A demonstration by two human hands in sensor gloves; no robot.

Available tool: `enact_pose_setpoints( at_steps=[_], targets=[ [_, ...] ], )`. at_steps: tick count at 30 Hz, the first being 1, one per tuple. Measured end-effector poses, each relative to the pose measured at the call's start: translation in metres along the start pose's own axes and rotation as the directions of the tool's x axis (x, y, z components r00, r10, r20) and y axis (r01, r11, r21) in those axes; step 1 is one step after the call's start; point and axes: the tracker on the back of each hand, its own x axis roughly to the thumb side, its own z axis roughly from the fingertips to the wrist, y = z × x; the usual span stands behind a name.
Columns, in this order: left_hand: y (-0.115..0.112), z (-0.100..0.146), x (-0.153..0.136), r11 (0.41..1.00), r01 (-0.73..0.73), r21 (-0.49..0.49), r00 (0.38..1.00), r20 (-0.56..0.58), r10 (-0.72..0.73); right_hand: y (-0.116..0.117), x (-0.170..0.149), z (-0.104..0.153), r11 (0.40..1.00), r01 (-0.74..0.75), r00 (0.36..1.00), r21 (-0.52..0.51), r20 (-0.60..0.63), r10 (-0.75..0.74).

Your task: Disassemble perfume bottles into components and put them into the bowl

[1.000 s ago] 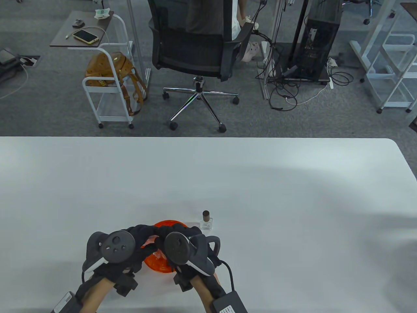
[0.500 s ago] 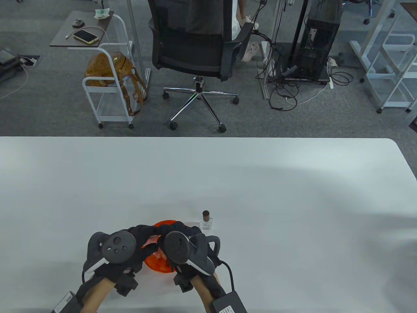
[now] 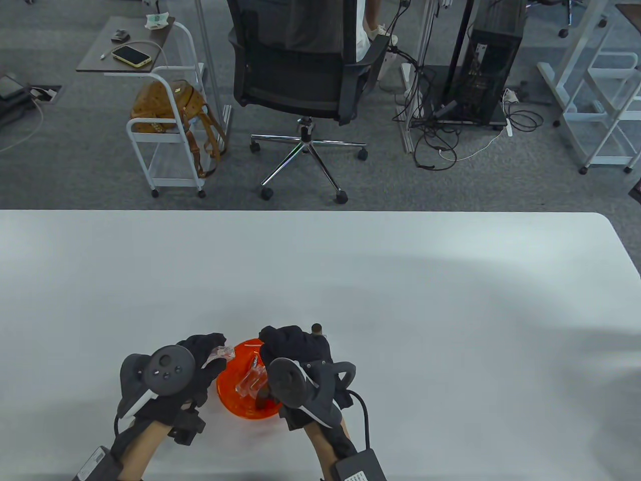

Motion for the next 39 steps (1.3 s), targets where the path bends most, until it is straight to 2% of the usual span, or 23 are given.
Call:
enact_pose_setpoints(
  at_steps=[4, 7, 9, 12, 17, 21, 26, 30, 34, 39],
  targets=[
    [-0.004, 0.000, 0.005, 0.999, 0.032, -0.030, 0.999, 0.013, -0.032, 0.033, 0.012, -0.005, 0.959, -0.248, 0.969, 0.141, 0.057, 0.242],
    [-0.007, 0.000, 0.009, 0.997, 0.053, -0.048, 0.998, 0.036, -0.051, 0.050, 0.019, -0.007, 0.923, -0.324, 0.946, 0.205, 0.084, 0.313],
    [-0.009, -0.001, 0.012, 0.996, 0.064, -0.059, 0.997, 0.046, -0.061, 0.057, 0.022, -0.008, 0.901, -0.378, 0.926, 0.213, 0.106, 0.364],
    [-0.012, -0.001, 0.014, 0.994, 0.086, -0.071, 0.995, 0.056, -0.082, 0.063, 0.022, -0.007, 0.846, -0.508, 0.860, 0.163, 0.150, 0.487],
    [-0.017, 0.000, 0.018, 0.989, 0.117, -0.088, 0.992, 0.067, -0.112, 0.057, 0.014, -0.007, 0.885, -0.420, 0.908, 0.199, 0.100, 0.408],
    [-0.024, 0.000, 0.022, 0.981, 0.165, -0.106, 0.985, 0.072, -0.158, 0.039, 0.003, -0.009, 0.908, -0.386, 0.923, 0.166, 0.051, 0.383],
    [-0.035, -0.002, 0.034, 0.956, 0.266, -0.126, 0.961, 0.113, -0.253, 0.018, -0.016, -0.009, 0.948, -0.281, 0.956, 0.148, -0.042, 0.290],
    [-0.047, -0.006, 0.045, 0.906, 0.407, -0.120, 0.911, 0.122, -0.393, 0.003, -0.032, -0.010, 0.968, -0.220, 0.966, 0.122, -0.109, 0.234],
    [-0.057, -0.009, 0.051, 0.849, 0.510, -0.139, 0.859, 0.127, -0.496, 0.000, -0.041, -0.010, 0.974, -0.189, 0.969, 0.126, -0.136, 0.205],
    [-0.059, -0.008, 0.053, 0.839, 0.524, -0.146, 0.851, 0.140, -0.507, 0.002, -0.041, -0.010, 0.970, -0.194, 0.969, 0.147, -0.125, 0.213]
  ],
)
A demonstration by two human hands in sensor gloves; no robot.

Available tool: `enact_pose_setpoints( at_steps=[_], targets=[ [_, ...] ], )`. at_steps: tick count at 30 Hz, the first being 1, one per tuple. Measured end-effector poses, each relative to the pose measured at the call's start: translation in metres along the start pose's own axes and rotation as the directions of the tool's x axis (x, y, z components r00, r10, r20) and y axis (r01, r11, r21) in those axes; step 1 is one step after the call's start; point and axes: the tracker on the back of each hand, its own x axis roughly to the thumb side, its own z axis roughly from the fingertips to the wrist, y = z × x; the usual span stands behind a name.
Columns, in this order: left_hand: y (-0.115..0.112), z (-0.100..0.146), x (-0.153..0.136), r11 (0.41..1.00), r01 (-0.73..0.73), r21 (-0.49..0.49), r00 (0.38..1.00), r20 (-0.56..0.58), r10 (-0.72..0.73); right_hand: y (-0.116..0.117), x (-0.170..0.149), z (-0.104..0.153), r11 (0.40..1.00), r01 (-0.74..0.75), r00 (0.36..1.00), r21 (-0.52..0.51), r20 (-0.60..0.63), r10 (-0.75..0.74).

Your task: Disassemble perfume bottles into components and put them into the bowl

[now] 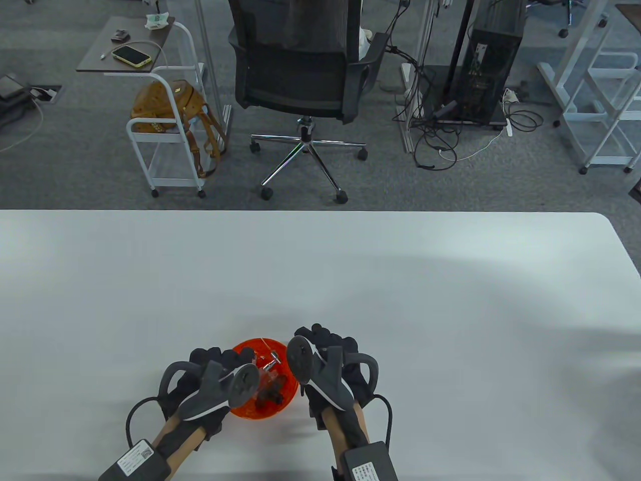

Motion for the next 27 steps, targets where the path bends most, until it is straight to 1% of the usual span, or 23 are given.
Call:
enact_pose_setpoints(
  at_steps=[5, 7, 10, 12, 15, 17, 19, 22, 25, 27],
  targets=[
    [0.000, 0.002, -0.003, 0.999, -0.034, 0.010, 0.999, 0.002, 0.034, 0.003, 0.002, 0.001, 1.000, -0.008, 1.000, 0.016, 0.013, 0.008],
    [0.001, 0.003, -0.007, 0.997, -0.073, 0.004, 0.997, -0.003, 0.073, 0.003, 0.003, 0.001, 1.000, -0.008, 1.000, 0.017, 0.015, 0.007],
    [0.005, 0.005, -0.016, 0.989, -0.143, 0.023, 0.990, -0.013, 0.143, 0.001, 0.001, 0.001, 1.000, 0.007, 1.000, 0.002, 0.011, -0.007],
    [0.011, 0.008, -0.028, 0.976, -0.211, 0.046, 0.976, -0.034, 0.213, -0.005, -0.004, 0.000, 0.999, 0.028, 1.000, -0.041, -0.005, -0.028],
    [0.019, 0.014, -0.048, 0.941, -0.319, 0.108, 0.943, -0.064, 0.327, -0.012, -0.017, -0.001, 0.992, 0.047, 0.997, -0.121, -0.055, -0.054],
    [0.022, 0.017, -0.056, 0.919, -0.371, 0.132, 0.921, -0.072, 0.382, -0.012, -0.028, -0.003, 0.989, 0.052, 0.993, -0.140, -0.099, -0.067],
    [0.024, 0.019, -0.063, 0.901, -0.405, 0.152, 0.904, -0.080, 0.420, -0.007, -0.039, -0.007, 0.990, 0.086, 0.984, -0.113, -0.149, -0.102],
    [0.025, 0.020, -0.069, 0.889, -0.428, 0.166, 0.892, -0.082, 0.445, 0.012, -0.052, -0.013, 0.985, 0.173, 0.960, -0.004, -0.221, -0.170],
    [0.024, 0.020, -0.070, 0.888, -0.432, 0.156, 0.891, -0.080, 0.447, 0.041, -0.055, -0.021, 0.961, 0.212, 0.957, 0.175, -0.236, -0.169],
    [0.025, 0.020, -0.070, 0.889, -0.432, 0.149, 0.891, -0.078, 0.446, 0.056, -0.054, -0.025, 0.947, 0.214, 0.957, 0.241, -0.247, -0.153]
  ],
)
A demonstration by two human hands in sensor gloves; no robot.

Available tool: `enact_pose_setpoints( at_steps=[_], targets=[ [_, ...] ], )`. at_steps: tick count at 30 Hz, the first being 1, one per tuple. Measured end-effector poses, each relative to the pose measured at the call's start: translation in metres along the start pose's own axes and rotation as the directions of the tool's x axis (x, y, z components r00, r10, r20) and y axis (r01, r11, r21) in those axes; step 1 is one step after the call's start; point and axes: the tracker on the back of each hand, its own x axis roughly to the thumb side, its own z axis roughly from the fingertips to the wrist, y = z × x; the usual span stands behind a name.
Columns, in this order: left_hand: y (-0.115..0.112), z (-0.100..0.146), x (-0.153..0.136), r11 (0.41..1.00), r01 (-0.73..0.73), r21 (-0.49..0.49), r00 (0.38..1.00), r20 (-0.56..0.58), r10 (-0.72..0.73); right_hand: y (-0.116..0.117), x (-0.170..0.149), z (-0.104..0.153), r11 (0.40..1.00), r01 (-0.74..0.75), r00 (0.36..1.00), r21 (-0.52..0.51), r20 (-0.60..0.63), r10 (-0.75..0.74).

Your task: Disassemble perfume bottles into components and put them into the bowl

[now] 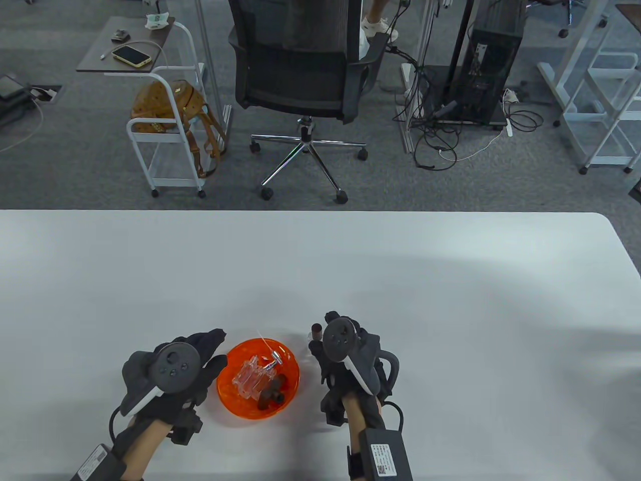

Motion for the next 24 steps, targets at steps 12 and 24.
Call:
enact_pose_setpoints(
  at_steps=[12, 24],
  targets=[
    [-0.006, 0.000, 0.001, 1.000, 0.009, -0.025, 1.000, 0.026, -0.008, 0.005, 0.002, -0.007, 0.994, -0.043, 0.999, -0.103, 0.002, 0.043],
    [-0.007, 0.002, 0.006, 1.000, -0.024, -0.012, 0.997, 0.074, 0.025, -0.039, 0.040, 0.038, 0.986, 0.090, 0.967, -0.142, 0.248, -0.053]
  ],
)
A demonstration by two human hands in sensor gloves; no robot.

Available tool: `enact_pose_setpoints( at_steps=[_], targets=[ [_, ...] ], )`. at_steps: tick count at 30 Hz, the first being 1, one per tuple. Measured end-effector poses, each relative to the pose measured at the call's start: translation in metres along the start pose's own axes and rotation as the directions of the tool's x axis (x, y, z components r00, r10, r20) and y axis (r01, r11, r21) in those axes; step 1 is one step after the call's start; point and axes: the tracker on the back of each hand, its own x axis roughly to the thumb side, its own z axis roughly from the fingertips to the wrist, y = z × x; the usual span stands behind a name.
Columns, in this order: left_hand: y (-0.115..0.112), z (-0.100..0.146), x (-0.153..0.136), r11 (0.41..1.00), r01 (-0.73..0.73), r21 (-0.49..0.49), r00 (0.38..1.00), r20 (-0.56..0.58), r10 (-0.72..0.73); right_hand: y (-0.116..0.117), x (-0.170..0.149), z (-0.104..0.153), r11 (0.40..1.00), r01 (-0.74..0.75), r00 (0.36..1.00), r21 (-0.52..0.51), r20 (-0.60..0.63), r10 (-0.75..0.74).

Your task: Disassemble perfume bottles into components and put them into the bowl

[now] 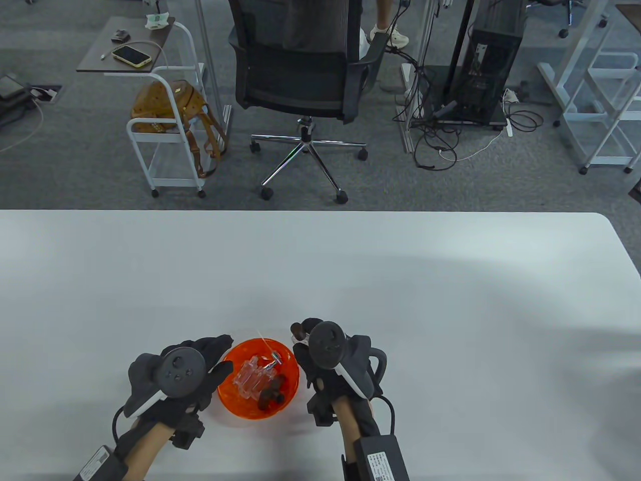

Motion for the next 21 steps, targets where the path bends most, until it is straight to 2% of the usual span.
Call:
enact_pose_setpoints(
  at_steps=[8, 13, 18, 21],
  targets=[
    [-0.001, 0.002, 0.012, 0.990, -0.141, 0.023, 0.980, 0.142, 0.136, 0.016, 0.038, 0.014, 0.982, -0.188, 0.971, 0.030, 0.159, 0.181],
    [-0.004, 0.000, 0.018, 0.992, -0.128, 0.015, 0.980, 0.158, 0.124, 0.028, 0.054, 0.020, 0.963, -0.265, 0.941, 0.044, 0.227, 0.249],
    [0.006, 0.003, 0.013, 0.977, -0.190, 0.096, 0.973, 0.151, 0.175, 0.025, 0.052, 0.018, 0.959, -0.281, 0.941, 0.027, 0.202, 0.270],
    [0.007, 0.003, 0.009, 0.976, -0.215, 0.042, 0.969, 0.129, 0.208, 0.018, 0.034, 0.012, 0.941, -0.338, 0.933, 0.012, 0.134, 0.334]
  ],
)
